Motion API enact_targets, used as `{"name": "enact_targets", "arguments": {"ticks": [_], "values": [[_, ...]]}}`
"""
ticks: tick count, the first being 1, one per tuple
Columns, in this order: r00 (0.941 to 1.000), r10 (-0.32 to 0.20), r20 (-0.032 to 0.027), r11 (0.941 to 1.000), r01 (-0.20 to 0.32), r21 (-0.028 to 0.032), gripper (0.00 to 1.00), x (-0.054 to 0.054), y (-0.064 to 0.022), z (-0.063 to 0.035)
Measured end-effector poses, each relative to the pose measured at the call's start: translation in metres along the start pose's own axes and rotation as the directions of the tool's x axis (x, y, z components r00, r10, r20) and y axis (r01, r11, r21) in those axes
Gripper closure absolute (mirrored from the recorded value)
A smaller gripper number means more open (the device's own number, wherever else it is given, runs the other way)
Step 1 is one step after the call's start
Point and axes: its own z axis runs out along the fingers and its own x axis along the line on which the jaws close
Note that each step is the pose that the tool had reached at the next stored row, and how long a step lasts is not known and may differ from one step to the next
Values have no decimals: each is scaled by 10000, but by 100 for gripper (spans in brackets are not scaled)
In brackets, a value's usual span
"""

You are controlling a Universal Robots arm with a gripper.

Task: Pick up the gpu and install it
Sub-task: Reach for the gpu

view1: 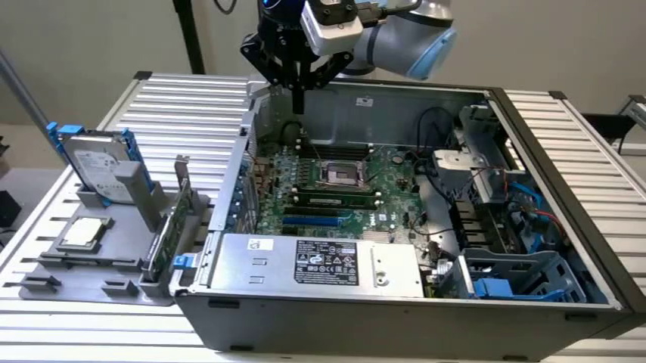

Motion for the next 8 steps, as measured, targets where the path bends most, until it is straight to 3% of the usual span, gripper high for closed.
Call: {"name": "enact_targets", "arguments": {"ticks": [8], "values": [[10000, 2, 0, 10000, -2, 1, 89, 42, -26, -3]]}}
